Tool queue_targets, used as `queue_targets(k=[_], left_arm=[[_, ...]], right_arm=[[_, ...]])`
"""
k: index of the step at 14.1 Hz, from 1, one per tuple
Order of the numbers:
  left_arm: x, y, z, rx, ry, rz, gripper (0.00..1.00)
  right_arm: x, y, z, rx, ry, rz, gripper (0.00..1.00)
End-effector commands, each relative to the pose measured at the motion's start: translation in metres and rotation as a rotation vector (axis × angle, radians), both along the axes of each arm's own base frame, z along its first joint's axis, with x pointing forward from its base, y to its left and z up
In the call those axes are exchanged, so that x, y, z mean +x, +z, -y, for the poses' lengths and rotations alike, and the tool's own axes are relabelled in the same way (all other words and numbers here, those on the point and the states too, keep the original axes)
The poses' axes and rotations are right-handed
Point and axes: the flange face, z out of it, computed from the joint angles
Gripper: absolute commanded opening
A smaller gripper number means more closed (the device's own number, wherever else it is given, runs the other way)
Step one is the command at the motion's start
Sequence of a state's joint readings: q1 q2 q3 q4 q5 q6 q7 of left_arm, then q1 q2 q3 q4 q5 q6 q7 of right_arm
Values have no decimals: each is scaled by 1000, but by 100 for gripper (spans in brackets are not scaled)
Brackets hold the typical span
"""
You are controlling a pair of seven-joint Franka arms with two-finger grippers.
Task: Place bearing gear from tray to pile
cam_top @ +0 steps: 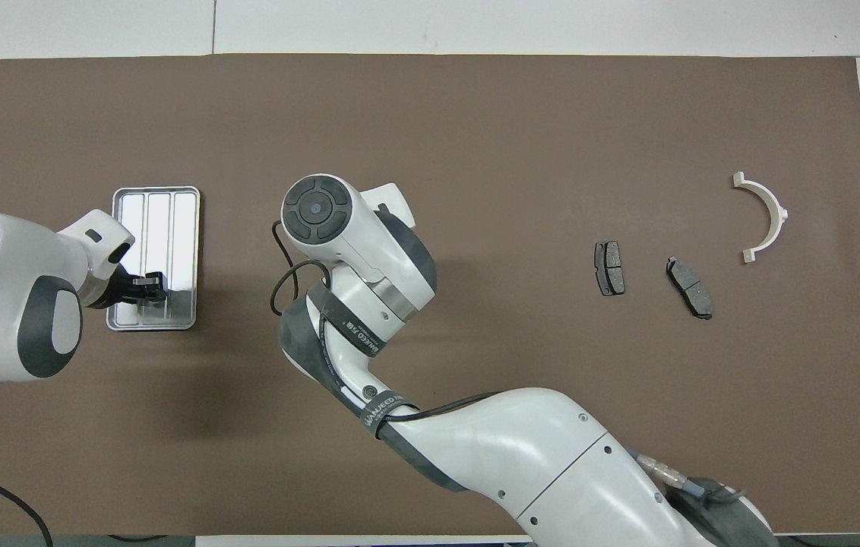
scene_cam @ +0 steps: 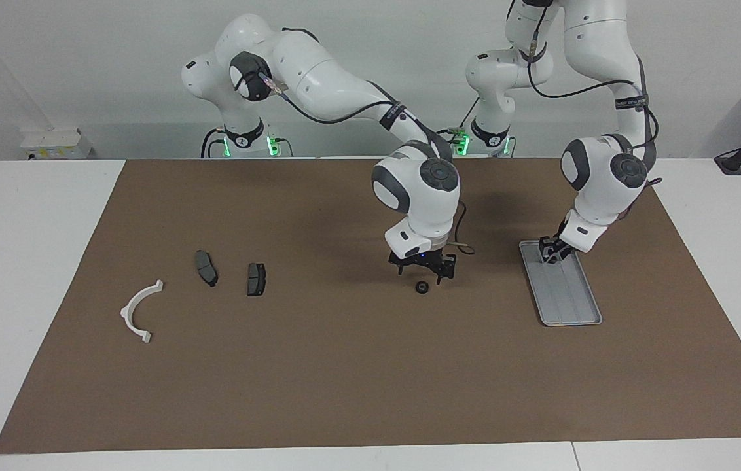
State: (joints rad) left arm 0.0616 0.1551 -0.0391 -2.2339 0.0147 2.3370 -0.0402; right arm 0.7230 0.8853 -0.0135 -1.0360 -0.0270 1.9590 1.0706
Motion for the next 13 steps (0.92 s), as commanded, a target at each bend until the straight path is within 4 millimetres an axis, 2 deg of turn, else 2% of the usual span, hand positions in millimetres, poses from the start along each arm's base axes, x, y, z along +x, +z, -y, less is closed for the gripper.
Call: queue_targets(k=[1, 2, 3, 4, 5, 7, 10, 12, 13], left_arm=[[-3, -5, 1, 1, 34, 14, 50], [-3, -5, 2, 1, 31, 14, 43], [-3, -5, 2, 1, 29, 14, 25], [-3, -5, 2, 1, 29, 11, 10], [-3, -5, 1, 1, 29, 2, 1], [1, 6, 0, 2, 31, -9, 0], [22, 46, -2, -1, 41, -32, 1], [24, 51, -1, -3, 43, -29, 2], [24, 52, 0, -3, 41, -29, 2]], right_arm=[[-2, -20, -14, -50, 3, 21, 98], [0, -23, -12, -66, 6, 29, 96], [0, -26, -11, -73, 9, 29, 94], [0, -27, -11, -76, 10, 32, 93], [0, -28, -11, -76, 10, 30, 93], [2, -27, -7, -82, 5, 26, 89], [5, -27, -6, -75, -5, 33, 82], [6, -27, -7, -60, -29, 44, 72], [7, -26, -7, -55, -30, 49, 63]])
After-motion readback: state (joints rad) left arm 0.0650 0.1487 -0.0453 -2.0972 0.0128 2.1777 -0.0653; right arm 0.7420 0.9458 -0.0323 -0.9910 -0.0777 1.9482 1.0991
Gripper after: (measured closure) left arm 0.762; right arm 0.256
